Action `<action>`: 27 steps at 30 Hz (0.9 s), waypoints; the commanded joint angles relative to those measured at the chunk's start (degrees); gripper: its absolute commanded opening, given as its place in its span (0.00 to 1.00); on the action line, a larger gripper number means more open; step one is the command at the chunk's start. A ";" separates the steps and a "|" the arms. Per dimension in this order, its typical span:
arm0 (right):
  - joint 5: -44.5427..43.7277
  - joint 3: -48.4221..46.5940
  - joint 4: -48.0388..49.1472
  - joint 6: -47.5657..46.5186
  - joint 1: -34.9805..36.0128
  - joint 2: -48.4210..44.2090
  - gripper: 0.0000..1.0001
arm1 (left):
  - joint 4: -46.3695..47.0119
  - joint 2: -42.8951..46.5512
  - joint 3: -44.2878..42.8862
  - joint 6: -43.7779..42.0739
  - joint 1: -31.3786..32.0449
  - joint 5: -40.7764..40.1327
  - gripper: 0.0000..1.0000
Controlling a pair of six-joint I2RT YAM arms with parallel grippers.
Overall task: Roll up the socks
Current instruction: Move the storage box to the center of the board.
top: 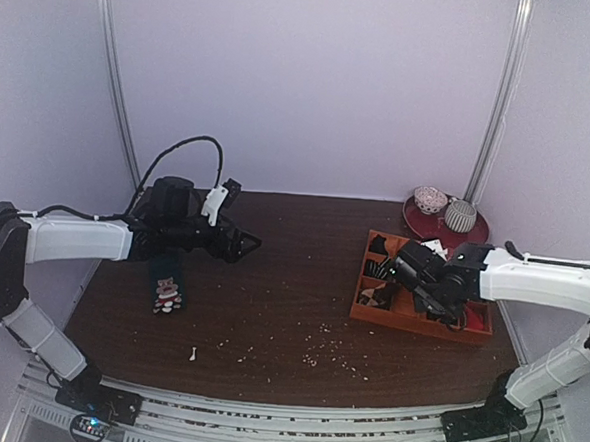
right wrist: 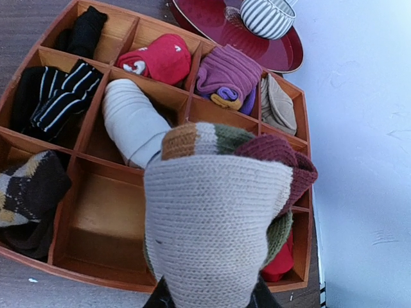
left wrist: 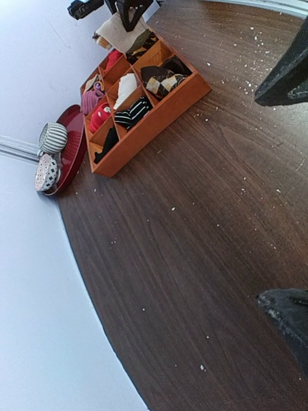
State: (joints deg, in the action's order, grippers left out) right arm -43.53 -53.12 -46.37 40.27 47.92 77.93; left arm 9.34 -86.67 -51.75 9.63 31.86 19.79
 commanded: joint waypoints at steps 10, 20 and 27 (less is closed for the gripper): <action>0.44 0.08 1.87 -0.61 -2.82 12.71 0.00 | 1.64 1.02 0.24 0.71 -0.12 2.07 0.98; 13.43 5.99 15.98 -2.03 -2.75 13.41 0.00 | 1.22 1.25 0.93 0.67 -0.11 2.00 0.98; 17.28 5.24 20.91 -3.87 -2.34 17.46 0.00 | 0.69 1.52 1.23 0.47 -0.08 1.76 0.98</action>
State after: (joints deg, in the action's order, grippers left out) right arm -40.49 -48.80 -34.54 37.60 45.23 89.82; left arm 8.84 -86.67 -50.98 9.98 31.86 21.02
